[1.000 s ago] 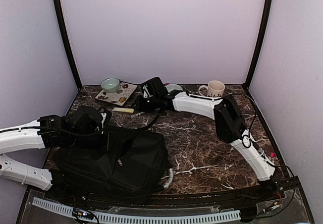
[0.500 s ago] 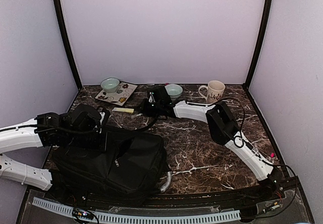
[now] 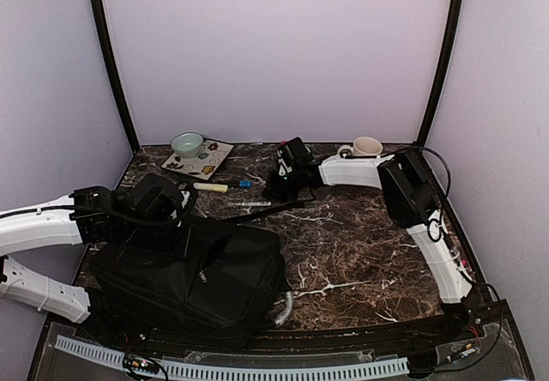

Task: Pack the student bag
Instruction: Move the pen to the center of the board, then pick up the pen from the center of the board.

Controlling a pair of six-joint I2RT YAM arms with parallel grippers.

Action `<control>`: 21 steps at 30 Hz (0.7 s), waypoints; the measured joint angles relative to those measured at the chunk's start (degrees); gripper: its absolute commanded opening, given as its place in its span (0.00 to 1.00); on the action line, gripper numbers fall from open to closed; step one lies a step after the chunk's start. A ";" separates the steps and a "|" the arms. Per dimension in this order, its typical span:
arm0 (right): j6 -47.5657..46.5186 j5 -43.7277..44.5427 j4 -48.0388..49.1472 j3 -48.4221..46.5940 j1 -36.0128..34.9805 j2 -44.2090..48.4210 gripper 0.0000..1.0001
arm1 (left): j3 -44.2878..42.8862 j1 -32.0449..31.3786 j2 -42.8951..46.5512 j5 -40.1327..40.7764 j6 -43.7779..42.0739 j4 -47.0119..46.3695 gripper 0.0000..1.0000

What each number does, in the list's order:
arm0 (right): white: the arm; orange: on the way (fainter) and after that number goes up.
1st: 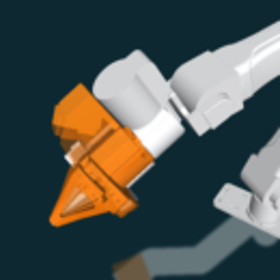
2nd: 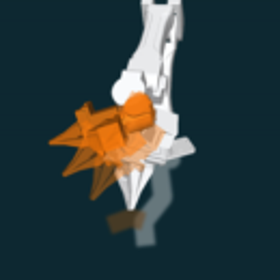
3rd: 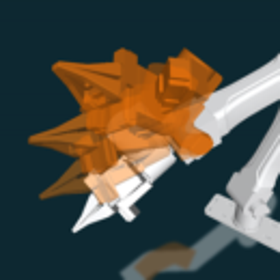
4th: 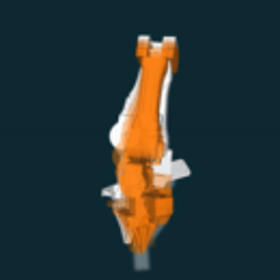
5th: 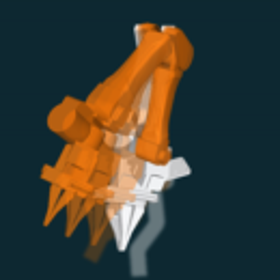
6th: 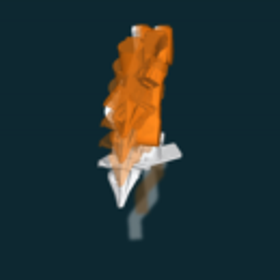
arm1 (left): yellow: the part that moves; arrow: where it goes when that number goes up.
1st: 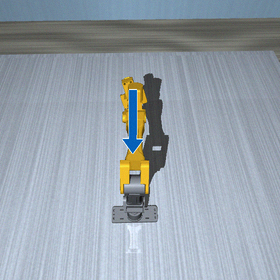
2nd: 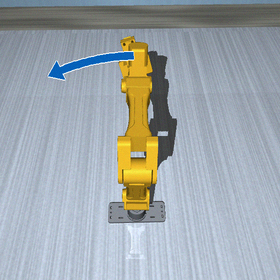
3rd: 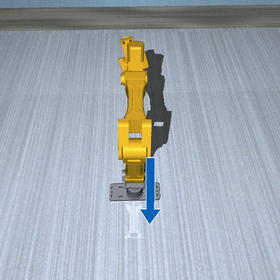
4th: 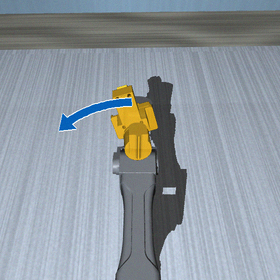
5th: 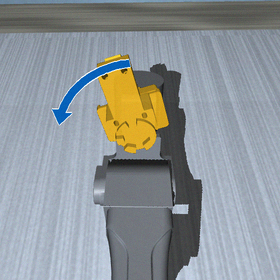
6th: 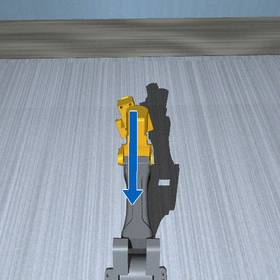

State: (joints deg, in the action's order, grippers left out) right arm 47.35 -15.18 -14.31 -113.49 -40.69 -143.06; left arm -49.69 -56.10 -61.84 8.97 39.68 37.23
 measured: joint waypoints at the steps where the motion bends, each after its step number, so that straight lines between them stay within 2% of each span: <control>1: -1.16 0.42 -1.31 1.55 0.28 1.49 0.14 | -0.02 0.00 -0.31 -0.17 -0.46 -0.28 0.00; 5: -8.13 3.04 -5.35 12.76 1.46 10.84 0.17 | -0.04 0.00 -1.36 -1.33 -1.97 -1.44 0.00; 11: -21.84 3.15 -6.27 26.16 0.74 22.80 0.40 | 0.31 0.13 -1.16 -4.48 -3.32 -2.95 0.00; 16: -34.01 4.57 -5.44 24.44 -1.79 23.98 0.54 | 1.88 0.11 0.46 -8.96 -3.58 -3.56 0.00; 21: -41.66 7.78 -4.55 16.06 -4.26 18.71 0.59 | 1.90 -0.04 1.14 -12.00 -3.87 -2.71 0.00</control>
State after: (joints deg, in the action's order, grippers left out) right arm 5.69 -7.40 -18.85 -97.43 -44.95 -124.36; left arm -47.79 -56.14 -60.71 -3.03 35.81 34.52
